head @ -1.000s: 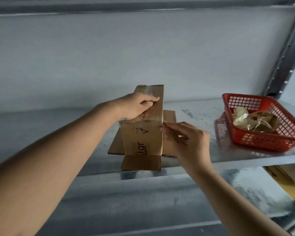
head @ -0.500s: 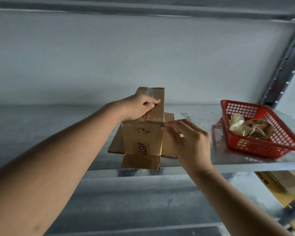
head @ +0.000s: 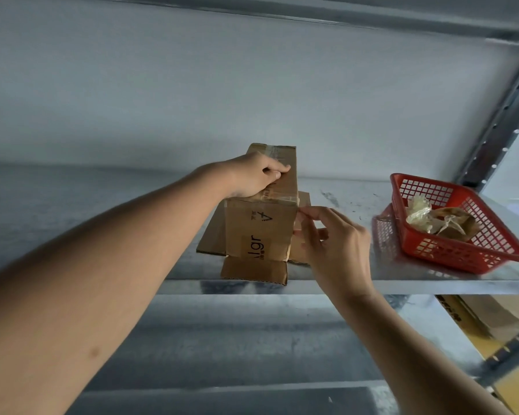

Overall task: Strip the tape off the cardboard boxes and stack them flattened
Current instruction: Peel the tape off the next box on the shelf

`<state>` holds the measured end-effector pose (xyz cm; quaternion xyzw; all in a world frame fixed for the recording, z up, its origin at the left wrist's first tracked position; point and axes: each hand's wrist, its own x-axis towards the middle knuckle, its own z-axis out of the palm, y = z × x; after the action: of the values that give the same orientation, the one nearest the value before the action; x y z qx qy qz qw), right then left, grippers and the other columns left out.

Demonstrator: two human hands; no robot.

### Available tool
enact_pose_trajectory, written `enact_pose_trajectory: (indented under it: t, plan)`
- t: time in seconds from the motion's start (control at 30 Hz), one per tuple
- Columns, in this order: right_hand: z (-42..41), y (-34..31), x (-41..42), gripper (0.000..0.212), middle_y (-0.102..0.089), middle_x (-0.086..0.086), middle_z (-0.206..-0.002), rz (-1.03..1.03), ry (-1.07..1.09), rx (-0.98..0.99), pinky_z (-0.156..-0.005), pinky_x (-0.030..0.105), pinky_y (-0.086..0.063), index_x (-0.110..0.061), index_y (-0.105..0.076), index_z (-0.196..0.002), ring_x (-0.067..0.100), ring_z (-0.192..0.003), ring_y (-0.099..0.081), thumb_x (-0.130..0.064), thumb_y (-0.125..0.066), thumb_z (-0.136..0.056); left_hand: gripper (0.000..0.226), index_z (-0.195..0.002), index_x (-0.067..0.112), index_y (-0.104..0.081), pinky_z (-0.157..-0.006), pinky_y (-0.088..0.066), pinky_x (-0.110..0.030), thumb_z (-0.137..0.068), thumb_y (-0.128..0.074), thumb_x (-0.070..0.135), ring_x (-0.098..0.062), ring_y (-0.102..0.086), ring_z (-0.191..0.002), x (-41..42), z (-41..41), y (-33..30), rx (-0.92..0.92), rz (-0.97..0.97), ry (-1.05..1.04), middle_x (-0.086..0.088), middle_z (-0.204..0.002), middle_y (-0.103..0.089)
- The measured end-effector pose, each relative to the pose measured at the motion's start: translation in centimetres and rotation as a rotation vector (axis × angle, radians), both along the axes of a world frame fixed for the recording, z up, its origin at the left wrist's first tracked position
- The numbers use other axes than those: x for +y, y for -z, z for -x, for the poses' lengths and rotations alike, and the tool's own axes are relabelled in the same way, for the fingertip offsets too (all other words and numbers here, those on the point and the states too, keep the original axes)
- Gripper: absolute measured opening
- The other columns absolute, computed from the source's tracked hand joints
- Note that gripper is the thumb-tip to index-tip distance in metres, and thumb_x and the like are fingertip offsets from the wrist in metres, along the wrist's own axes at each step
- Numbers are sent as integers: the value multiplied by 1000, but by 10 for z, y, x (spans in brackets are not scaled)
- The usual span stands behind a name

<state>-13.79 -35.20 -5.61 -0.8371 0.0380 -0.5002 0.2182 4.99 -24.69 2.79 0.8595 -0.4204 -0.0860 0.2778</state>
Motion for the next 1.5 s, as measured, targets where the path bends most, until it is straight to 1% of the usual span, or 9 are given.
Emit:
enact_pose_trajectory:
  t: [0.23,0.53,0.77,0.9,1.07,1.13,1.2,1.3,1.5]
  plan:
    - [5,-13,9,5,-78,-1,-80,78,46,51,-57,35,-59,-8,-79,-89,14,-68,-74,-5,-77,-88,41,-152,37,-49,-98,-28,-22,-112,-42,29,-14,-50,-132,0,-1,0,-18,-20,8,10,-160,-44]
    - [4,-32,5,7,-73,-1,-75,164,85,181,-55,39,-57,-12,-76,-79,21,-66,-69,-6,-77,-81,41,-152,34,-49,-104,-28,-23,-112,-41,29,-20,-42,-144,0,-6,3,-55,-9,49,7,-163,-39]
    - [8,-54,1,13,-64,3,-69,566,144,256,-43,31,-51,-9,-69,-71,21,-44,-53,-1,-79,-74,43,-153,35,-48,-91,-39,-32,-112,-37,30,-15,-48,-101,2,-7,1,-99,-42,78,7,-121,-54]
    - [13,-75,-4,11,-65,1,-74,527,184,138,-45,31,-52,-10,-69,-77,22,-53,-62,-4,-78,-78,43,-154,31,-47,-72,-40,-24,-113,-35,27,-15,-54,-83,2,-6,4,-120,-31,83,0,-106,-65]
    - [17,-74,-9,19,-76,-12,-90,39,-11,367,-71,5,-52,-21,-78,-103,-5,-74,-72,-21,-85,-85,44,-155,30,-46,-95,-42,-32,-112,-35,28,-19,-57,-114,2,-5,3,-114,-31,104,1,-150,-53]
    - [15,-60,-9,38,-78,-7,-100,13,-38,480,-82,13,-58,-16,-77,-116,-4,-82,-72,-25,-85,-81,44,-155,31,-45,-98,-35,-29,-112,-34,29,-22,-51,-131,2,-6,2,-106,-37,107,1,-161,-42]
    - [14,-55,-8,30,-80,-4,-99,20,-8,439,-85,16,-58,-15,-80,-112,1,-84,-74,-21,-83,-83,44,-155,32,-45,-98,-32,-26,-113,-34,29,-23,-47,-139,2,-6,2,-104,-36,102,2,-165,-36]
    - [10,-52,-8,13,-80,-3,-93,120,-2,322,-78,17,-57,-14,-83,-100,3,-79,-72,-10,-79,-89,44,-155,32,-45,-100,-30,-24,-113,-35,29,-23,-44,-142,1,-5,3,-102,-28,101,3,-166,-34]
    - [8,-44,-13,15,-80,4,-91,282,4,215,-67,41,-64,-9,-79,-108,19,-75,-76,-5,-72,-95,44,-156,31,-44,-106,-24,-26,-113,-34,28,-24,-32,-151,1,-7,4,-92,-26,105,1,-167,-32]
